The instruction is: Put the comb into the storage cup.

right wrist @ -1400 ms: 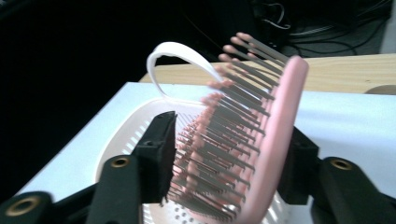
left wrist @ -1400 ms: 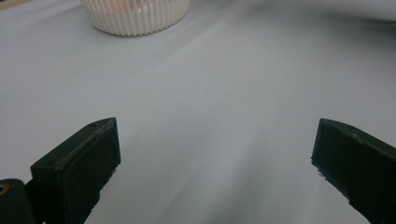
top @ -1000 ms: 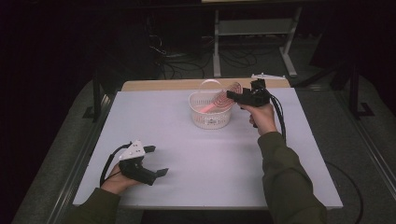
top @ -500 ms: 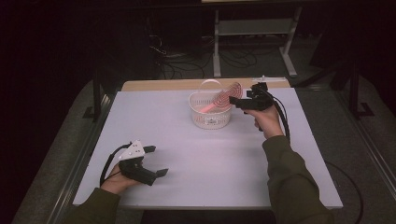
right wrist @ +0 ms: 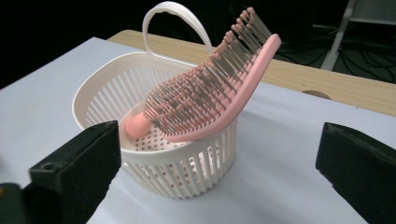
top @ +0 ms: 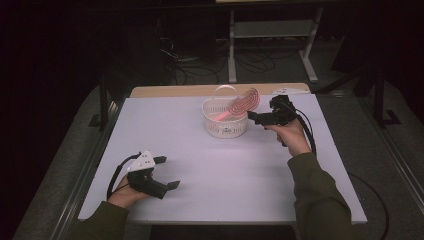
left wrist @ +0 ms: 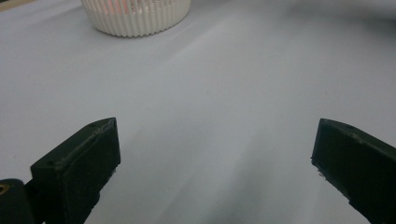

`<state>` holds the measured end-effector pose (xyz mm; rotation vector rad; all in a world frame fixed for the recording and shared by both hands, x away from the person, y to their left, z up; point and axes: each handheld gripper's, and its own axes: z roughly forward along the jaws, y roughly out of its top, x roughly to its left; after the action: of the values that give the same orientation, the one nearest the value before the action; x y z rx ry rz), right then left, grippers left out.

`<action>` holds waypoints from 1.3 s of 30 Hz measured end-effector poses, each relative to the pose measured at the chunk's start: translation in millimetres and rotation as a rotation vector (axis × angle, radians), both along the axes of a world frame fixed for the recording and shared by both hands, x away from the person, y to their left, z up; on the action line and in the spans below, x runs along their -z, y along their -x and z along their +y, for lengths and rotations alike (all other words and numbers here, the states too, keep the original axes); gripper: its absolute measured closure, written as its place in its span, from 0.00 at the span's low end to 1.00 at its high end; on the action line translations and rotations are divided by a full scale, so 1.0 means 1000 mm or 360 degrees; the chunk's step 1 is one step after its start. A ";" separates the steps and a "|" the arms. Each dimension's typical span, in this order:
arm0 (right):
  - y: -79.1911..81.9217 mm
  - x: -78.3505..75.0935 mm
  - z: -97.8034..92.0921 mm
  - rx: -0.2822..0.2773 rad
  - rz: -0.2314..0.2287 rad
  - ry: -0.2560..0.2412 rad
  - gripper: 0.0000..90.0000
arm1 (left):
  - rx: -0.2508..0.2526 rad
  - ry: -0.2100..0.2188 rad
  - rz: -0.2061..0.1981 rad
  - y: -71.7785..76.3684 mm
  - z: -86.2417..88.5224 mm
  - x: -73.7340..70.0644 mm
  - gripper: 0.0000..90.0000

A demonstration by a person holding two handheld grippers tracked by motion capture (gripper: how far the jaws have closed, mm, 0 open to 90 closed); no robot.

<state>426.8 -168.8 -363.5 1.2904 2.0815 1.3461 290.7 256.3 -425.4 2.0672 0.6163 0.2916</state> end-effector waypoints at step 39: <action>0.076 0.036 -0.004 -0.0144 -0.0003 0.0226 0.00 | 0.0000 -0.0005 0.0014 -0.002 0.000 0.002 0.01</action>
<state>351.2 -172.6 -399.8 1.1488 2.2144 1.2095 292.4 256.0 -426.9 2.0726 0.6219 0.2837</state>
